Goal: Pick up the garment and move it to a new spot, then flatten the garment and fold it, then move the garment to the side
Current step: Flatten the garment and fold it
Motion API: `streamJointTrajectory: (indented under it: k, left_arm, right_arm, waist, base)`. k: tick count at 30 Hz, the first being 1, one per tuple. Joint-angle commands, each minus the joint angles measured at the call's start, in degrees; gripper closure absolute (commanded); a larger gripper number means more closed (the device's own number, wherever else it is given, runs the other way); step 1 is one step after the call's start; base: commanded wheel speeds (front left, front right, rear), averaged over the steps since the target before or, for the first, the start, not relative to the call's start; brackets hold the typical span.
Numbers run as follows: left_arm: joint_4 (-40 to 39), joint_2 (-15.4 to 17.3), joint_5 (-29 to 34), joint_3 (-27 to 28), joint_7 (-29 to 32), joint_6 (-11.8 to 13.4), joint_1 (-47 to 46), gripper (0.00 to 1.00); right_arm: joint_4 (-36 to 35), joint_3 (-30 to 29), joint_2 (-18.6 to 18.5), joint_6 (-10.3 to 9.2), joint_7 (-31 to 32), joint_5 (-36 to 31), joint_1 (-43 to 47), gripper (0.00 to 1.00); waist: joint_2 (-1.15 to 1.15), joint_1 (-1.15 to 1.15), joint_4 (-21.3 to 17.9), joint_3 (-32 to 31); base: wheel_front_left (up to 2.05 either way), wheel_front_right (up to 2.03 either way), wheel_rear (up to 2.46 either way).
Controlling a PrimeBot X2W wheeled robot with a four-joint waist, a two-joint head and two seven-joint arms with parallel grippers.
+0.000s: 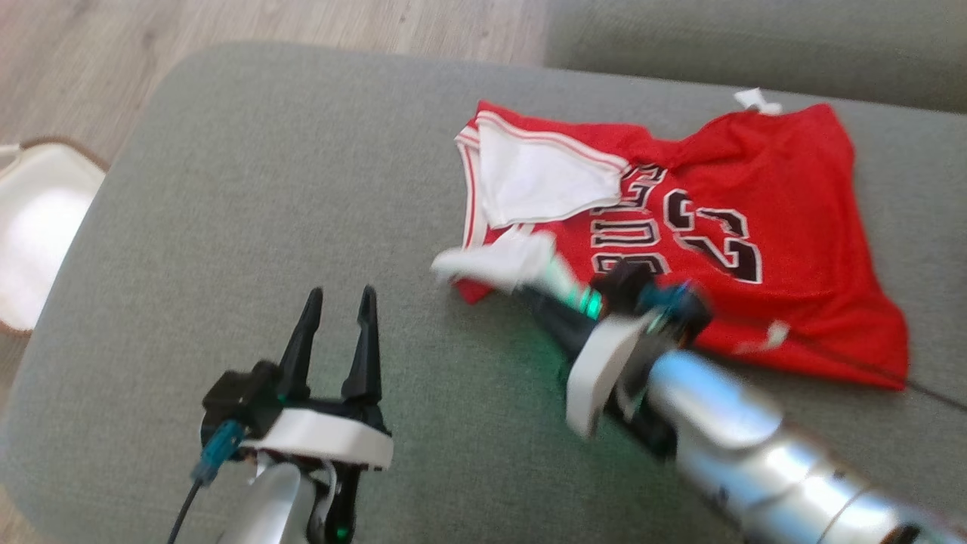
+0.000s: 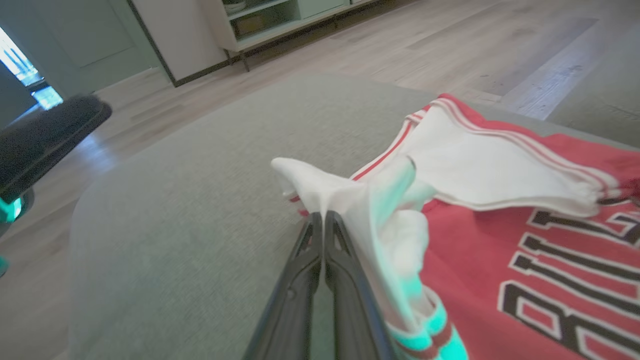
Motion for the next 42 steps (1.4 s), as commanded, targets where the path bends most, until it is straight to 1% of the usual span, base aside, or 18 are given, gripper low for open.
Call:
streamJointTrajectory:
  k: [1, 3, 4, 5, 6, 7, 10, 13, 16, 19, 21, 23, 26, 29, 31, 35, 38, 42]
  left_arm:
    - [-1.27, 0.25, 0.74, 2.83, -0.55, -0.52, -0.31, 0.00]
    - [-1.00, 0.25, 1.22, 3.61, -0.55, -0.76, 0.22, 0.00]
    - [-0.87, 0.25, 1.46, 3.97, -0.55, -0.87, 0.47, 0.00]
    - [-0.87, 0.25, 1.46, 3.97, -0.55, -0.87, 0.47, 0.00]
    - [-0.75, 0.25, 1.70, 4.32, -0.55, -0.98, 0.72, 0.00]
    - [-0.63, 0.25, 1.92, 4.65, -0.55, -1.09, 0.98, 0.00]
    - [-0.44, 0.25, 2.43, 5.51, -0.55, -1.35, 1.75, 0.00]
    - [-0.44, 0.25, 2.94, 6.17, -0.55, -1.59, 2.43, 0.00]
    - [-0.68, 0.25, 3.36, 6.67, -0.55, -1.73, 2.78, 0.00]
    - [-1.00, 0.25, 3.63, 7.05, -0.55, -1.77, 3.00, 0.00]
    - [-1.07, 0.25, 3.74, 7.36, -0.55, -1.78, 3.10, 0.00]
    - [-1.21, 0.25, 3.78, 7.84, -0.55, -1.79, 3.19, 0.00]
    - [-1.48, 0.25, 3.84, 8.50, -0.55, -1.86, 3.39, 0.00]
    - [-1.92, 0.25, 3.82, 9.08, -0.55, -1.96, 3.37, 0.00]
    - [-2.40, 0.25, 3.70, 9.55, -0.55, -2.00, 3.29, 0.00]
    - [-3.13, 0.25, 3.52, 10.24, -0.55, -2.13, 3.37, 0.00]
    - [-3.38, 0.25, 3.15, 10.39, -0.55, -2.22, 3.63, 0.00]
    - [-3.43, 0.25, 2.89, 10.35, -0.55, -2.29, 3.74, 0.00]
  right_arm:
    - [-1.86, 2.60, 1.27, -0.04, -1.12, -0.91, 1.62, 1.00]
    - [-2.17, 5.88, 1.61, -0.04, -1.23, -2.13, 2.74, 1.00]
    - [-2.31, 7.62, 1.79, -0.04, -1.17, -2.71, 3.32, 0.93]
    - [-2.31, 7.62, 1.79, -0.04, -1.17, -2.71, 3.32, 0.93]
    - [-2.63, 9.17, 1.97, -0.04, -1.08, -3.19, 3.94, 0.33]
    - [-3.04, 10.29, 2.16, -0.04, -0.80, -3.29, 4.74, 0.00]
    - [-4.90, 12.22, 2.48, -0.04, 0.81, -3.18, 6.80, 0.00]
    - [-7.06, 12.75, 2.04, -0.04, 1.26, -2.48, 7.78, 0.00]
    - [-8.45, 12.71, 0.89, -0.04, -0.65, -0.88, 7.29, 0.00]
    - [-9.15, 9.61, -0.45, -0.04, -3.09, 1.43, 6.49, 0.00]
    - [-9.00, 4.81, -1.31, -0.04, -4.31, 3.15, 6.34, 0.00]
    - [-8.28, -0.27, -2.29, -0.04, -4.93, 2.99, 6.23, 0.00]
    - [-7.85, -10.86, -3.48, -0.04, -5.20, 0.95, 6.96, 0.00]
    - [-9.89, -24.18, -4.07, -0.04, -5.23, -4.27, 10.25, 0.00]
    - [-12.30, -32.37, -3.52, -0.04, -5.24, -9.02, 13.54, 0.00]
    - [-18.51, -46.07, 0.47, -0.04, -5.25, -17.89, 21.68, 0.00]
    - [-23.29, -51.61, 3.24, -0.04, -5.25, -22.95, 27.37, 0.00]
    - [-27.09, -54.40, 4.75, -0.04, -5.25, -25.90, 32.13, 0.00]
  waist:
    - [0.00, 0.01, -0.85, -1.42]
    - [0.00, 0.01, -1.18, -2.32]
    - [0.00, 0.01, -1.34, -2.73]
    - [0.00, 0.01, -1.34, -2.73]
    - [0.00, 0.01, -1.51, -3.16]
    - [0.00, 0.01, -1.69, -3.66]
    - [0.00, 0.01, -2.31, -4.78]
    - [0.00, 0.01, -3.14, -5.61]
    - [0.00, 0.01, -4.18, -6.03]
    - [0.00, 0.01, -5.30, -6.27]
    - [0.00, 0.01, -6.11, -6.43]
    - [0.00, 0.01, -7.07, -6.50]
    - [0.00, 0.01, -8.63, -6.67]
    - [0.00, 0.01, -10.05, -6.67]
    - [0.00, 0.01, -11.09, -6.49]
    - [0.00, 0.01, -13.12, -6.29]
    - [0.00, 0.01, -14.47, -6.13]
    - [0.00, 0.01, -15.78, -5.63]
  base:
    - [0.00, 0.00, 0.00]
    - [0.00, 0.00, 0.00]
    - [0.00, 0.00, 0.00]
    - [0.00, 0.00, 0.00]
    - [0.00, 0.00, 0.00]
    - [0.00, 0.00, 0.00]
    - [0.00, 0.00, 0.00]
    - [0.00, 0.00, 0.00]
    - [0.00, 0.00, 0.00]
    - [0.00, 0.00, 0.00]
    - [0.00, 0.00, 0.00]
    - [0.00, 0.00, 0.00]
    - [0.00, 0.00, 0.00]
    - [0.00, 0.00, 0.00]
    - [0.00, 0.00, 0.00]
    - [0.00, 0.00, 0.00]
    - [0.00, 0.00, 0.00]
    - [0.00, 0.00, 0.00]
